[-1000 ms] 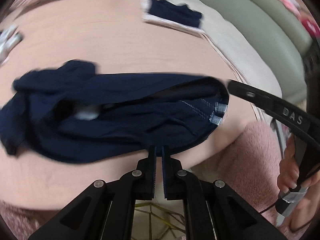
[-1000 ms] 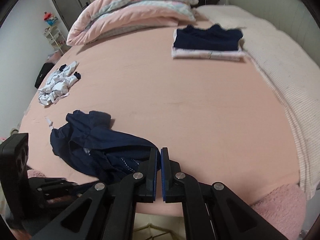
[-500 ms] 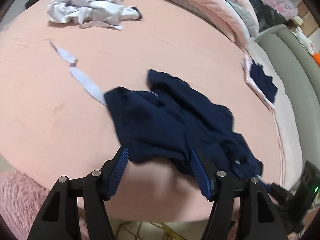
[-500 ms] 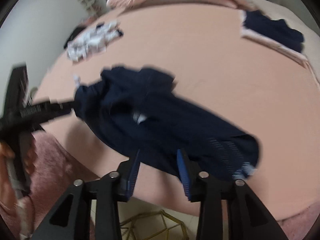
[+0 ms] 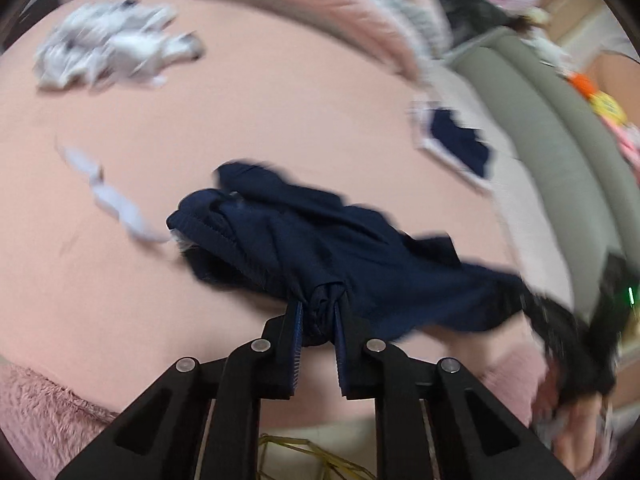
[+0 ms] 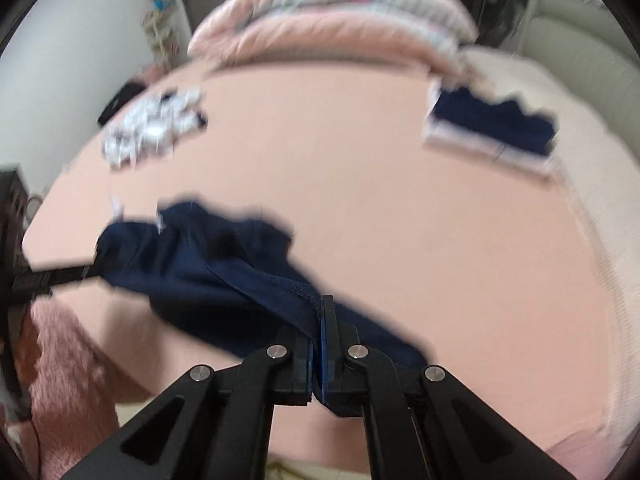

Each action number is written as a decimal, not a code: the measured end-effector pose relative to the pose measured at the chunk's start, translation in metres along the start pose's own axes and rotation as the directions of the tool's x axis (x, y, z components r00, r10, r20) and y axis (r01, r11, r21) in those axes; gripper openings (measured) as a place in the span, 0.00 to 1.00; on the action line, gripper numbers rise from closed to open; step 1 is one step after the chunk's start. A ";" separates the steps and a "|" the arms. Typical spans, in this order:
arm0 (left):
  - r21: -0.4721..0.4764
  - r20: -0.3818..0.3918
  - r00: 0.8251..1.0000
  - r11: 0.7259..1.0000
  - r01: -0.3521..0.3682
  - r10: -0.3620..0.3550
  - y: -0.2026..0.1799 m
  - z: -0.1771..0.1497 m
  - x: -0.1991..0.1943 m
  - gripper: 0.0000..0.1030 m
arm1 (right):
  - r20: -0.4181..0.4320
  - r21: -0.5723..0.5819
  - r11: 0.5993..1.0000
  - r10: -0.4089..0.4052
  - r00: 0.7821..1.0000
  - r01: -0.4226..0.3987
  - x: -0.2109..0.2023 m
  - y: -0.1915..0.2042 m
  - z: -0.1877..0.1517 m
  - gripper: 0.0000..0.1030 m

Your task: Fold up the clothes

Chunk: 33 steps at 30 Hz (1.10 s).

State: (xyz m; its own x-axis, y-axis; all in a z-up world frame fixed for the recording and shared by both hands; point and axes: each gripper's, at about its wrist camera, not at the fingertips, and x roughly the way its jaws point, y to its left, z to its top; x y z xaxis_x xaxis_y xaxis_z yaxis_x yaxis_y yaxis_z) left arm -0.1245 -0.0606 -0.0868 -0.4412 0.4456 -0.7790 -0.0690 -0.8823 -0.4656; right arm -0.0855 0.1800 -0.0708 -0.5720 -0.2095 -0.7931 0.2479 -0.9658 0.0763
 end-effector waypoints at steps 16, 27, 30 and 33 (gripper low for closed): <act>-0.040 -0.029 0.994 0.994 -0.106 0.105 0.032 0.025 0.009 0.11 | 0.002 0.040 0.996 0.076 0.997 -0.076 0.010 0.010 0.025 0.02; -0.117 -0.093 0.968 0.963 -0.244 0.234 0.081 -0.005 0.040 0.11 | -0.128 0.003 0.984 0.179 0.976 -0.180 0.053 0.052 -0.005 0.22; -0.077 -0.071 0.964 0.962 -0.262 0.257 0.080 0.001 0.046 0.11 | -0.151 -0.060 0.977 0.194 0.969 -0.205 0.056 0.081 -0.013 0.56; -0.042 -0.076 0.957 0.958 -0.285 0.281 0.078 0.010 0.054 0.11 | -0.188 -0.125 0.988 0.068 0.980 -0.093 0.087 0.095 -0.022 0.59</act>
